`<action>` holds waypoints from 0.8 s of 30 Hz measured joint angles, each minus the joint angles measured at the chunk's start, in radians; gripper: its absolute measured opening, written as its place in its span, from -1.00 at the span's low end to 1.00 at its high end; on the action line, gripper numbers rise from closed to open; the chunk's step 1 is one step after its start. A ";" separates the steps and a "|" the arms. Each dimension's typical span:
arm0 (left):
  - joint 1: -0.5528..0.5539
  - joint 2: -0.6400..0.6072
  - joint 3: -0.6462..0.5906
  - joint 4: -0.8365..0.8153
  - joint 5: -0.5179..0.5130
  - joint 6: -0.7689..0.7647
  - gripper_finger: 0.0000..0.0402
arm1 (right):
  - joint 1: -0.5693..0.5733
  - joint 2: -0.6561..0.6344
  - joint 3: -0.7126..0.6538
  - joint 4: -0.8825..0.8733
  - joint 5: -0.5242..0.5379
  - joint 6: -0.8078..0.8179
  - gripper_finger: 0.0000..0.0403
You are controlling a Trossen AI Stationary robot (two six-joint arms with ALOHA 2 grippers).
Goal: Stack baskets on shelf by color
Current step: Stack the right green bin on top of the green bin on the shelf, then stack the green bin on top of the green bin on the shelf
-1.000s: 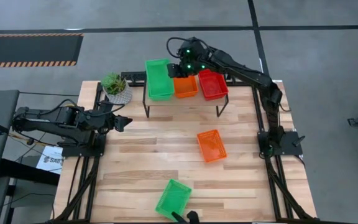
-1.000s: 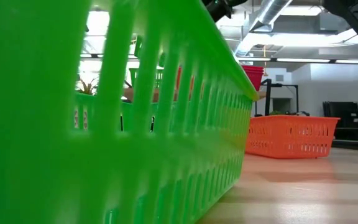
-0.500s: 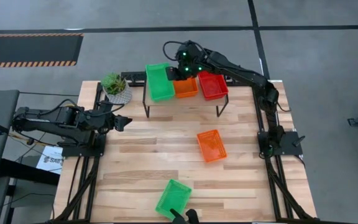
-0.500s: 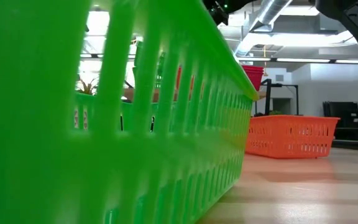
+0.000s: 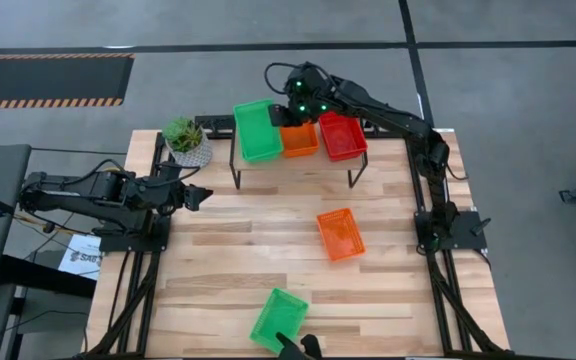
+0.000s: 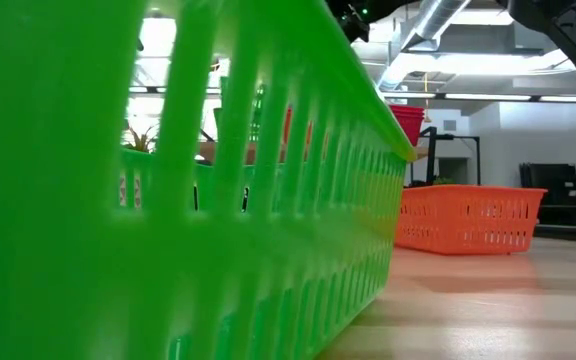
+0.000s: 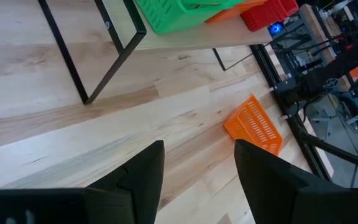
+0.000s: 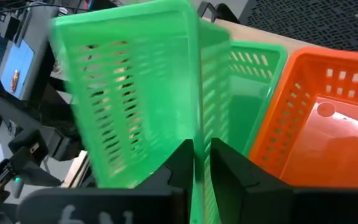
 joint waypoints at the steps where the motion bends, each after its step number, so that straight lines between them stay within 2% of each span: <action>1: 0.000 0.000 0.000 0.000 0.000 -0.001 -0.09 | 0.000 0.000 0.000 -0.001 0.000 0.000 -0.63; 12: 0.000 0.000 0.000 0.000 0.000 -0.004 -0.09 | -0.016 0.000 0.000 0.013 -0.006 0.000 -0.26; 16: 0.000 0.000 0.000 0.000 0.003 -0.004 -0.09 | -0.030 -0.029 0.000 0.016 -0.082 0.000 -0.17; 20: 0.000 0.000 0.000 0.002 0.024 -0.004 -0.09 | -0.007 -0.090 0.000 -0.099 -0.140 -0.033 -0.13; 24: 0.000 0.000 0.000 0.000 0.033 0.001 -0.09 | 0.104 -0.149 0.000 -0.293 -0.138 -0.132 -0.14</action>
